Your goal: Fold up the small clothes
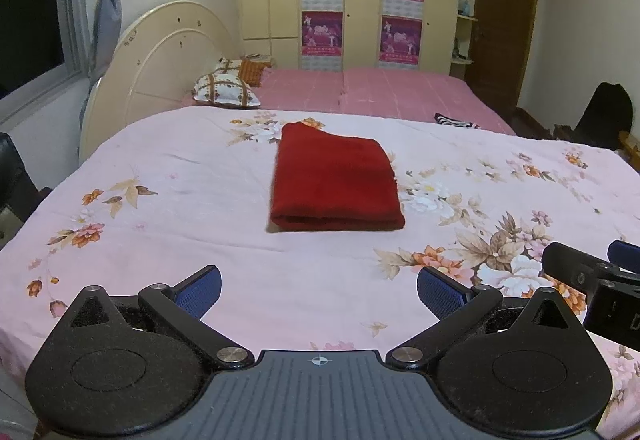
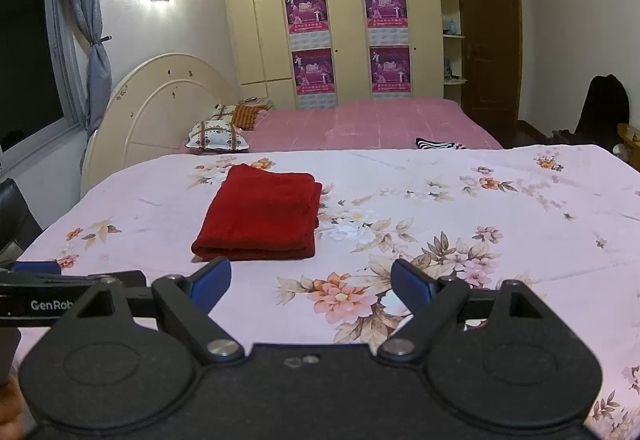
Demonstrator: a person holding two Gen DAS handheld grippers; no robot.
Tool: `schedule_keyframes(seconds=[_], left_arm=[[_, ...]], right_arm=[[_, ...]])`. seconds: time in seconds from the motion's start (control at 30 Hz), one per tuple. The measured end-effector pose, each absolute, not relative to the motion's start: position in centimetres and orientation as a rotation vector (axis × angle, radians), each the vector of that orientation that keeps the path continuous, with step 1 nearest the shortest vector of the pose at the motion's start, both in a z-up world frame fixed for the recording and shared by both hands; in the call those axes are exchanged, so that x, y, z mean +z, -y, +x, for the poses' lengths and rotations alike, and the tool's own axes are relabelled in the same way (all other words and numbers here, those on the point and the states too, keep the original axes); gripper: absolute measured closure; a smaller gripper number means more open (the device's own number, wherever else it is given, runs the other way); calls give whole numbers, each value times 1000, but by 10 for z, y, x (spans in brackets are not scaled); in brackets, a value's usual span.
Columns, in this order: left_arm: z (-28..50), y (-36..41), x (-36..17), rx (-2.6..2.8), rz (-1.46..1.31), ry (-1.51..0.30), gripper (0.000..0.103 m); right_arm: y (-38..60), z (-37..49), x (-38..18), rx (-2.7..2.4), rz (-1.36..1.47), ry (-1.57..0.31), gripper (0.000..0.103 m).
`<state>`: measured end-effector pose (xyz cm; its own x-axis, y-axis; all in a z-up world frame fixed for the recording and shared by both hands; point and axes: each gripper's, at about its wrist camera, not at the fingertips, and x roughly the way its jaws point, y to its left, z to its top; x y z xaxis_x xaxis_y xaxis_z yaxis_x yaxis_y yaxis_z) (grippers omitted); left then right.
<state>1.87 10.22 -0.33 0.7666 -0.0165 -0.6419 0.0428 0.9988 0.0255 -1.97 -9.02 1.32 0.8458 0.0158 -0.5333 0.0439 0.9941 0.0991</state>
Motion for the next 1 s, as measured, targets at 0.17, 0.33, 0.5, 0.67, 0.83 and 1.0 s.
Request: schedule_keyframes(seconds=[0.17,0.33,0.5,0.67,0.83,1.0], left_arm=[[19,-104,-3,-27,34,-696,0],[18,-106,-3,-16,33,-687,0],[19,-108,-2,-15,35,-683,0],[18,-109,-4,-22,35,-689,0],[18,-111,-3,-12,33,-685,0],[18,-115,-4,-4,30,-684,0]], right_arm=[[89,-18,11,-21,105,-570,17],[87,-16,11,-30,100,-567,17],[86,-16,11,-27,103,-564,17],[85,-17,11,-29,103,-564,17],[85,-16,10,-31,103,-564,17],[81,-15,9,-24,102,-568,17]])
